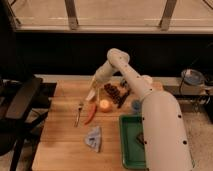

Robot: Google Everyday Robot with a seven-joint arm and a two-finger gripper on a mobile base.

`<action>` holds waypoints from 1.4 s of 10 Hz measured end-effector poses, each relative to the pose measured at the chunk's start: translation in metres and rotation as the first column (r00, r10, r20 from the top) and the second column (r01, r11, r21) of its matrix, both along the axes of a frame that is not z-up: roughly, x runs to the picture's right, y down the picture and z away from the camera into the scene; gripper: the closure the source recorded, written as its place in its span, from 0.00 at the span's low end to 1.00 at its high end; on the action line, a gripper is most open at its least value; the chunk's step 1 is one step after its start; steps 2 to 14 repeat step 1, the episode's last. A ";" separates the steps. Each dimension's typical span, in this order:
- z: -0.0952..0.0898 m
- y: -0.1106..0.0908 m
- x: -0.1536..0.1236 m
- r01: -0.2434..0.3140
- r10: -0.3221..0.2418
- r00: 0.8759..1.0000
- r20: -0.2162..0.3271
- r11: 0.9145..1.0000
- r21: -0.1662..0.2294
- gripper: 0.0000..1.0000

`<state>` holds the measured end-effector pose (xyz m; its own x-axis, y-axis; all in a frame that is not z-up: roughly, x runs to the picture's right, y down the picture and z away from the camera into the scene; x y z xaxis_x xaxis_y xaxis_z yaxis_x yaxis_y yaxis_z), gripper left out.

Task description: Place banana in table surface

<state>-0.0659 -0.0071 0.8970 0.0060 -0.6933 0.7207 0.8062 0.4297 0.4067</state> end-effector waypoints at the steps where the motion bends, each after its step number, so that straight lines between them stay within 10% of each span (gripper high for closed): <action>1: 0.000 0.000 -0.001 0.001 -0.001 1.000 0.001 1.000 0.001 0.58; 14: 0.000 0.000 -0.001 0.001 -0.001 1.000 0.001 1.000 0.001 0.58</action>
